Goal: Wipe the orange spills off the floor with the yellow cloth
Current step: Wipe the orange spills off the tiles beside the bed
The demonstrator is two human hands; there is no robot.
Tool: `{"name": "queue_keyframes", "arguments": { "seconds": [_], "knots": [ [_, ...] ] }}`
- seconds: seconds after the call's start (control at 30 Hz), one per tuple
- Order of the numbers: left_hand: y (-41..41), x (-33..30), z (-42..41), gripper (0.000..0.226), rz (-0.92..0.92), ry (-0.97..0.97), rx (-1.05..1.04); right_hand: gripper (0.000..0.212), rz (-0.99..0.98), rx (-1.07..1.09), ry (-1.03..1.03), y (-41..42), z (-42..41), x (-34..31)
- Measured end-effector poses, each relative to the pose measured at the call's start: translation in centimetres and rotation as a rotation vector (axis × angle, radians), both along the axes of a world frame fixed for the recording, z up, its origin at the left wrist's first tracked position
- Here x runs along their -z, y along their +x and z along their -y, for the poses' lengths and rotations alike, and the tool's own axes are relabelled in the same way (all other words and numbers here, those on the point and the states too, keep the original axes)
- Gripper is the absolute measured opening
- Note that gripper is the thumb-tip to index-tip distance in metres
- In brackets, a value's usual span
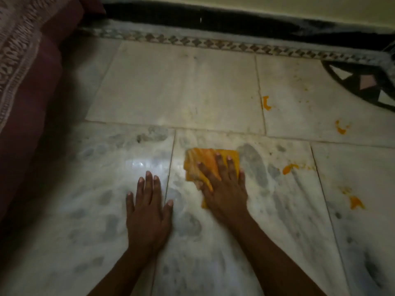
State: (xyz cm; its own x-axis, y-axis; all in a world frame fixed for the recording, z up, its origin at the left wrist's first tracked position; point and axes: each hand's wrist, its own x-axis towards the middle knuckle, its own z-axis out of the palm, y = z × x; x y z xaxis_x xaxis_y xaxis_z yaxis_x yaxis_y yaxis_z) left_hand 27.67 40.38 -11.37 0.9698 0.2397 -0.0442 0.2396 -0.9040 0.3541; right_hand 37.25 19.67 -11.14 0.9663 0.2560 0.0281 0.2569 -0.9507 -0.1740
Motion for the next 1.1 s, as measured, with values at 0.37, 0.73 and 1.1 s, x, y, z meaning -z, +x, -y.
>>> {"name": "queue_keyframes", "arguments": {
  "seconds": [0.37, 0.73, 1.1],
  "knots": [
    [-4.0, 0.0, 0.9, 0.073, 0.001, 0.111, 0.102, 0.072, -0.232, 0.186, -0.083, 2.6, -0.4, -1.8],
    [-4.4, -0.1, 1.2, 0.072, 0.052, 0.089, 0.082, 0.082, -0.366, 0.101, -0.111, 2.0, 0.5, -4.3],
    [-4.1, 0.5, 1.1, 0.070, 0.083, 0.120, 0.069, 0.065, 0.043, 0.007, -0.006, -9.7, 4.4, -0.6]
  ]
}}
